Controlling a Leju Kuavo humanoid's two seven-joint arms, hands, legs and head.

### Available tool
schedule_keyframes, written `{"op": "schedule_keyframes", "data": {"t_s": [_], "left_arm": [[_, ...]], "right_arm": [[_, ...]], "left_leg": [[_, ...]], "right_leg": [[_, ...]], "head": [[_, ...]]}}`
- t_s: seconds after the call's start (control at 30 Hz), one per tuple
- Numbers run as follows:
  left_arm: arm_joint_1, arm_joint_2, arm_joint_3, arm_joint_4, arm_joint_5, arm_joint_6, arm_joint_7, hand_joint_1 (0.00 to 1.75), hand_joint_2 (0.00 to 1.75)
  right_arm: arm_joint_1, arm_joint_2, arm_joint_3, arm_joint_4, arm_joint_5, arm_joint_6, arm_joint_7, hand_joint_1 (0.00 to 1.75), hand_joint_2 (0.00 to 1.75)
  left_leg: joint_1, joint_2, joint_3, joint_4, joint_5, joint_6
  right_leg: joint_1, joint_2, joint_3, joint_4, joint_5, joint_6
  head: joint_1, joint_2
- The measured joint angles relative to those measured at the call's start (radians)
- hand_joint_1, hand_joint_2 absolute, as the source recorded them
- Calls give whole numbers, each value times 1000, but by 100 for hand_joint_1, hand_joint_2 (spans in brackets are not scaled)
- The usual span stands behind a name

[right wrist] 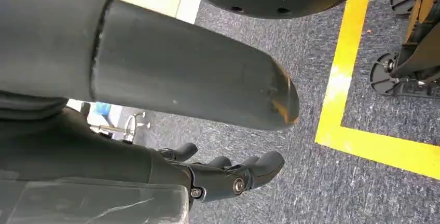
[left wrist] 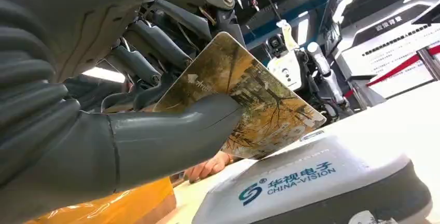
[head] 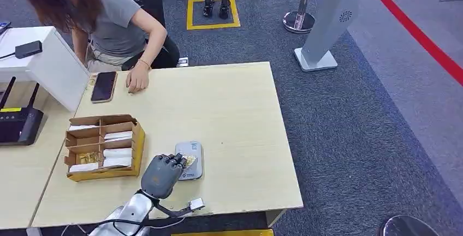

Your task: Pass the card to the sensor for recognition and then transmit it.

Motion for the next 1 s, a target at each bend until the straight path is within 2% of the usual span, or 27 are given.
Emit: {"op": "schedule_keyframes", "data": {"t_s": [0.2,0.3,0.37,0.47,0.53,0.57,0.67,0.73,0.8,1.0], "left_arm": [[0,0,0,0,6,1,-2,175,175],[0,6,0,-9,-14,9,24,175,175],[0,24,0,-39,-16,13,49,175,175],[6,73,20,-154,-11,18,69,175,175],[17,101,60,-244,54,18,29,175,175],[27,115,99,-309,165,18,-24,175,175],[45,129,184,-427,418,18,-134,175,175],[51,135,237,-481,540,16,-189,175,175],[57,143,283,-514,606,14,-223,175,175],[76,146,363,-565,634,12,-254,175,175]], "right_arm": [[-1,0,3,0,-2,0,0,0,0],[-1,0,6,0,-2,0,0,0,0],[0,0,7,0,-3,-1,-1,0,0],[4,0,7,0,-14,-3,-7,0,0],[9,0,7,0,-22,-3,-11,0,0],[12,0,7,0,-24,-3,-16,0,0],[19,0,7,0,-39,-3,-23,0,0],[22,0,7,0,-39,-3,-27,0,0],[25,0,7,0,-40,-3,-27,0,0],[27,0,7,0,-40,-3,-28,0,0]], "left_leg": [[0,0,0,0,0,0],[0,0,0,0,0,0],[0,0,0,0,0,0],[0,0,0,0,0,0],[1,0,0,0,0,0],[1,0,0,0,0,0],[1,0,0,0,0,0],[1,0,0,0,0,0],[1,0,0,0,0,0],[0,0,0,0,1,1]], "right_leg": [[0,0,0,0,0,0],[0,0,0,0,0,0],[0,0,0,0,0,0],[0,0,0,0,0,0],[0,0,0,1,0,0],[0,0,0,1,0,0],[1,0,0,1,0,0],[1,0,0,1,0,0],[1,0,0,0,0,0],[0,0,0,0,0,0]], "head": [[0,0],[0,0],[0,0],[0,0],[0,0],[0,0],[0,0],[0,0],[0,0],[0,0]]}}
